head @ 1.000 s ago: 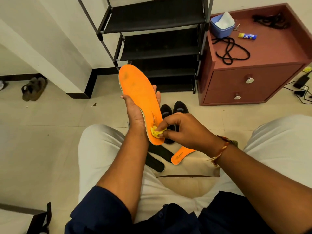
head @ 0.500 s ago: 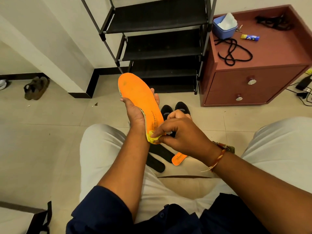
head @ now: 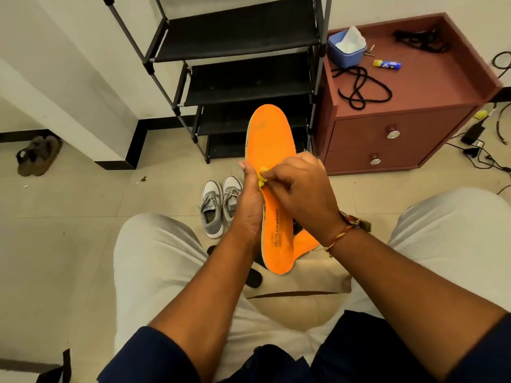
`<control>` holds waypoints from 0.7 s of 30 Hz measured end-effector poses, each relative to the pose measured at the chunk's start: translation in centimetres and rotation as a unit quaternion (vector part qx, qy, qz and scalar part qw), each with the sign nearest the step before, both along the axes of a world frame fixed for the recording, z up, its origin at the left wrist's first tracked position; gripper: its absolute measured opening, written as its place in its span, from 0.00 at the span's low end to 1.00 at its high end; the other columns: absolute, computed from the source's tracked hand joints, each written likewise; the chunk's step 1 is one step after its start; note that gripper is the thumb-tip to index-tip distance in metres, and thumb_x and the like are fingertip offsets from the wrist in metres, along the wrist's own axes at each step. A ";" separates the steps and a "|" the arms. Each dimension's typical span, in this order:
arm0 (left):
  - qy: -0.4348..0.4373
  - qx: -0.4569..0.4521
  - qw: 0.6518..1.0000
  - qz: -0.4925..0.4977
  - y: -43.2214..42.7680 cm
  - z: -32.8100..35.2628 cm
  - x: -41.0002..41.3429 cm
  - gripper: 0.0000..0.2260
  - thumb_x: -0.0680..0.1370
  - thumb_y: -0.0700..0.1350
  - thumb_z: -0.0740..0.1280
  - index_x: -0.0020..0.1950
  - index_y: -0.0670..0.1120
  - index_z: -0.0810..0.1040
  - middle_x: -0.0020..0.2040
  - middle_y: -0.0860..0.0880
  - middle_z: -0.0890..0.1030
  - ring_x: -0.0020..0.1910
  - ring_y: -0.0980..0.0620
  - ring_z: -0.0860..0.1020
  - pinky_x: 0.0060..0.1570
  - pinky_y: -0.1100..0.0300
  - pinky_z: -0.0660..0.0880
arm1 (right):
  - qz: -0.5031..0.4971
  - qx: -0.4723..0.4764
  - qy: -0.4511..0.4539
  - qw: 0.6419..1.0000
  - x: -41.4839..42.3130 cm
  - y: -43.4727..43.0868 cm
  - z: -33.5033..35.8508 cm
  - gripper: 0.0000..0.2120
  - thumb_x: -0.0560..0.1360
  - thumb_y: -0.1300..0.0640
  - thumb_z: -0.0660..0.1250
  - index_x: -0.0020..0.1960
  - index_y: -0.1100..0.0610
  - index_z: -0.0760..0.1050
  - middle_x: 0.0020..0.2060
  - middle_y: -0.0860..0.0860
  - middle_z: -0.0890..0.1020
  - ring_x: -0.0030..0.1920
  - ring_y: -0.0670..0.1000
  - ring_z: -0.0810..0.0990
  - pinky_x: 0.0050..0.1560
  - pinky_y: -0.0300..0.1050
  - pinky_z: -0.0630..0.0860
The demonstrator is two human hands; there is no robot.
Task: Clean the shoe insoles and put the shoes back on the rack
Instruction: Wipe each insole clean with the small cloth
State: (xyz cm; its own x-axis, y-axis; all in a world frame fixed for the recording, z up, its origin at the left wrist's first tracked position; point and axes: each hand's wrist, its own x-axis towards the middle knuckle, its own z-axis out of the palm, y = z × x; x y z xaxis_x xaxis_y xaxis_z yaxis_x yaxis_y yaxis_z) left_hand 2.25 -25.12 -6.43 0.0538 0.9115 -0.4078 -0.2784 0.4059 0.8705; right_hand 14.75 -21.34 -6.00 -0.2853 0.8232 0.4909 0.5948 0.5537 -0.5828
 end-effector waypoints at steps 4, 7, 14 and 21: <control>0.012 -0.067 0.997 0.032 0.3 0.0 1.6 0.56 0.56 0.83 0.63 0.75 0.50 0.69 0.53 0.57 0.78 0.48 0.58 0.80 0.47 0.58 0.80 | -0.065 0.032 0.003 0.997 1.4 2.3 0.2 0.06 0.77 0.55 0.68 0.49 0.54 0.84 0.44 0.49 0.85 0.48 0.55 0.78 0.49 0.55 0.74; 0.047 -0.074 0.996 0.036 0.2 -0.2 1.6 0.54 0.64 0.82 0.59 0.80 0.49 0.62 0.52 0.59 0.77 0.47 0.60 0.78 0.45 0.61 0.78 | -0.080 0.006 0.060 0.995 2.4 3.5 0.2 0.05 0.76 0.59 0.70 0.49 0.55 0.84 0.45 0.49 0.85 0.48 0.53 0.80 0.51 0.51 0.75; -0.022 -0.076 0.995 0.064 1.0 0.3 1.2 0.49 0.65 0.79 0.65 0.78 0.50 0.67 0.58 0.55 0.80 0.55 0.55 0.82 0.61 0.51 0.78 | -0.026 -0.227 0.247 0.942 2.4 3.3 0.4 0.03 0.78 0.58 0.69 0.52 0.54 0.79 0.46 0.46 0.85 0.48 0.45 0.83 0.49 0.53 0.82; -0.087 -0.066 0.988 0.109 1.4 1.0 1.3 0.24 0.80 0.64 0.63 0.67 0.49 0.74 0.59 0.49 0.82 0.64 0.46 0.80 0.63 0.45 0.78 | 0.036 -0.363 0.376 0.852 2.2 2.7 1.9 0.08 0.82 0.59 0.64 0.59 0.61 0.77 0.49 0.55 0.85 0.45 0.48 0.85 0.41 0.40 0.81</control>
